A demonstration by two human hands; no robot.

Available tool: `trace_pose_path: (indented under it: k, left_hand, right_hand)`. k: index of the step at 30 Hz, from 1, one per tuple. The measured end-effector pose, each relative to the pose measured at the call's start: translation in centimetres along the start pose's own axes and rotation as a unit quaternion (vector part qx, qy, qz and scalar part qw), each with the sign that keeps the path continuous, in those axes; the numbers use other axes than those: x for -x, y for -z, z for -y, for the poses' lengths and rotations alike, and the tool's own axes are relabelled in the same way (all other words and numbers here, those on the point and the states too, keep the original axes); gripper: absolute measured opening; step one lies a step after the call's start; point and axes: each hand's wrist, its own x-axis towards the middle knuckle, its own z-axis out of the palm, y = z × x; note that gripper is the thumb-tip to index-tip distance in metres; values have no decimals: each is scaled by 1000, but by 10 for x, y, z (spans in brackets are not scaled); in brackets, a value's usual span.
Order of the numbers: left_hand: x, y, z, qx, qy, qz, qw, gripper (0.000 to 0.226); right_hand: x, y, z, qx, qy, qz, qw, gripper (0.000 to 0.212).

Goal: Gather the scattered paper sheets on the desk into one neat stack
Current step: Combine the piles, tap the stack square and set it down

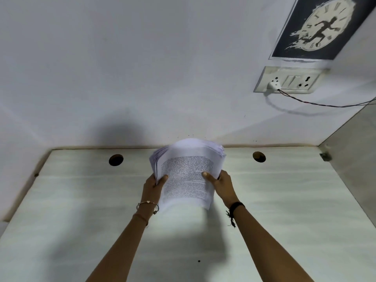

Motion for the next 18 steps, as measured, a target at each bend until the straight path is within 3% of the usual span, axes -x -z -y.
trace_pose_path:
  k: [2,5,7,9,12,16,18]
  left_hand:
    - [-4,0,-11,-3,-22,-15,1000,25]
    - [-10,2,-21,-15,-50,-19,998,50]
    - [-11,4,-20,-35,-38,-18,999,69]
    - [-11,3,-16,-41,-22,-15,999,81]
    - [-10,-1,-11,-45,-20,-20,999,74]
    - [-11,-6,-10,-43,-34,-44,998,63]
    - [-9,-8,-11,-31,-42,-61,997,70]
  right_hand:
    - [-2,2,10,-3,17,-24,1000,38]
    - [-4,7,21,-26,32,-36,999,35]
    - [-1,7,26,-38,20,0,999,30]
    - [1,7,30,-62,38,18,997,46]
    - [-2,7,47,-106,82,-31,991,47]
    - [-13,3,82,-153,56,-141,977,36]
    - [-19,-2,91,-138,40,-175,974,35]
